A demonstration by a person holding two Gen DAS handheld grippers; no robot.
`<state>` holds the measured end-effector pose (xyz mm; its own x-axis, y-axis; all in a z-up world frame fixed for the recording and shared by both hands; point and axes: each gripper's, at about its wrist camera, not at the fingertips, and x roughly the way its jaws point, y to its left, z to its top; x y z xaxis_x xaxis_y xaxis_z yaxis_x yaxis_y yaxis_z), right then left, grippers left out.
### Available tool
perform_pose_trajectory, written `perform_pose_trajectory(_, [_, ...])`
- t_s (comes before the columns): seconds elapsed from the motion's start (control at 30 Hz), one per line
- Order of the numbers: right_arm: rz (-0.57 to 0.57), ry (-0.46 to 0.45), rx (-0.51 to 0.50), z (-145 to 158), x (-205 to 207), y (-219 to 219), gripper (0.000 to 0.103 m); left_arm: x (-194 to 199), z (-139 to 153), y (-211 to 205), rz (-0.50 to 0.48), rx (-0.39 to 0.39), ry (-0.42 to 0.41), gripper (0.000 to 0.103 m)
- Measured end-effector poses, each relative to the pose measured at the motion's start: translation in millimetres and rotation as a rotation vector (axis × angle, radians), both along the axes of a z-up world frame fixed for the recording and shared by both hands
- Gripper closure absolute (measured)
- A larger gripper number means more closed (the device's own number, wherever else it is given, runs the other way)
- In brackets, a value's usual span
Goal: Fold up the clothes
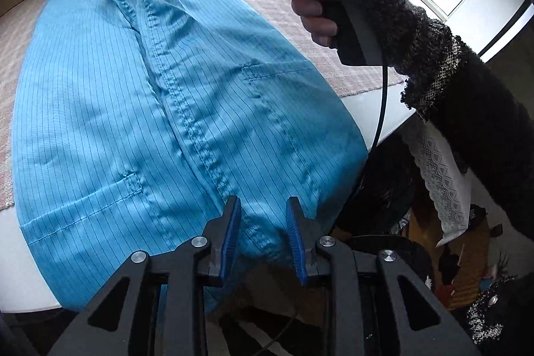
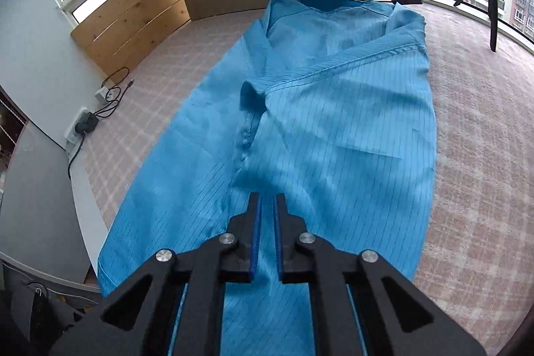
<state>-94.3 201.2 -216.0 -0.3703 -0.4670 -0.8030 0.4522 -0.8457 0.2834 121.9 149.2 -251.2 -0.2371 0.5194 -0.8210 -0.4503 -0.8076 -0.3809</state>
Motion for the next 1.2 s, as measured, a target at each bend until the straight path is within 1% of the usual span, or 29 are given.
perform_pose_trajectory(0.03, [0.012, -0.007, 0.037, -7.3, -5.9, -10.5, 0.096, 0.2, -0.9, -1.5, 0.001, 0.006, -0.002, 0.076])
perform_pose_trajectory(0.1, [-0.008, -0.024, 0.107, -24.6, -19.1, -23.6, 0.097, 0.9, -1.1, -3.8, 0.007, 0.008, -0.006, 0.076])
perform_pose_trajectory(0.13, [-0.024, -0.014, 0.091, -26.4, -23.7, -23.6, 0.098, 2.2, 0.0, -6.3, 0.015, 0.001, -0.014, 0.077])
perform_pose_trajectory(0.17, [-0.048, -0.025, 0.078, -22.0, -25.1, -20.1, 0.097, 4.6, 2.2, -9.9, 0.023, -0.007, -0.018, 0.077])
perform_pose_trajectory(0.2, [-0.071, -0.032, 0.063, -16.9, -25.7, -15.9, 0.097, 10.6, 7.4, -17.1, 0.035, -0.017, -0.009, 0.077])
perform_pose_trajectory(0.23, [-0.086, -0.015, 0.028, -6.0, -18.0, -6.2, 0.097, 19.0, 14.5, -27.7, 0.054, -0.028, 0.010, 0.076])
perform_pose_trajectory(0.3, [-0.100, 0.042, -0.042, 22.3, 14.8, 19.9, 0.092, 39.1, 27.5, -58.7, 0.112, -0.030, 0.038, 0.074])
perform_pose_trajectory(0.33, [-0.108, 0.053, -0.066, 32.0, 38.6, 37.0, 0.091, 48.9, 31.8, -75.8, 0.147, -0.029, 0.044, 0.069])
perform_pose_trajectory(0.37, [-0.115, 0.063, -0.093, 41.0, 62.9, 54.0, 0.086, 58.1, 32.2, -93.6, 0.185, -0.029, 0.037, 0.063])
perform_pose_trajectory(0.43, [-0.130, 0.052, -0.174, 48.3, 120.4, 85.2, 0.078, 73.7, 26.2, -127.1, 0.254, -0.025, 0.013, 0.058])
perform_pose_trajectory(0.5, [-0.195, 0.006, -0.230, 39.4, 174.8, 115.5, 0.060, 82.6, 11.7, -152.2, 0.308, -0.027, -0.026, 0.058])
perform_pose_trajectory(0.57, [-0.258, -0.071, -0.259, 16.8, 219.2, 139.1, 0.057, 84.5, -5.6, -160.9, 0.321, -0.039, -0.055, 0.057])
perform_pose_trajectory(0.63, [-0.294, -0.128, -0.242, -7.7, 243.6, 147.6, 0.057, 83.2, -20.0, -160.7, 0.302, -0.061, -0.054, 0.057])
perform_pose_trajectory(0.67, [-0.309, -0.155, -0.232, -19.4, 254.4, 151.3, 0.057, 78.8, -26.4, -158.7, 0.281, -0.063, -0.056, 0.055])
perform_pose_trajectory(0.77, [-0.306, -0.188, -0.176, -44.5, 255.5, 151.1, 0.057, 65.2, -43.2, -147.6, 0.228, -0.085, -0.053, 0.051])
perform_pose_trajectory(0.83, [-0.263, -0.207, -0.165, -55.5, 248.7, 145.8, 0.057, 57.8, -50.2, -140.3, 0.183, -0.096, -0.047, 0.050])
perform_pose_trajectory(1.03, [-0.097, -0.231, -0.111, -68.3, 237.8, 115.0, 0.057, 41.4, -57.0, -130.0, 0.127, -0.059, -0.053, 0.048])
perform_pose_trajectory(1.1, [-0.061, -0.255, -0.119, -71.5, 235.8, 106.5, 0.057, 38.9, -59.0, -123.3, 0.093, -0.044, -0.061, 0.047])
perform_pose_trajectory(1.2, [-0.029, -0.277, -0.142, -76.7, 230.0, 98.9, 0.056, 37.5, -62.8, -111.3, 0.045, -0.062, -0.055, 0.047])
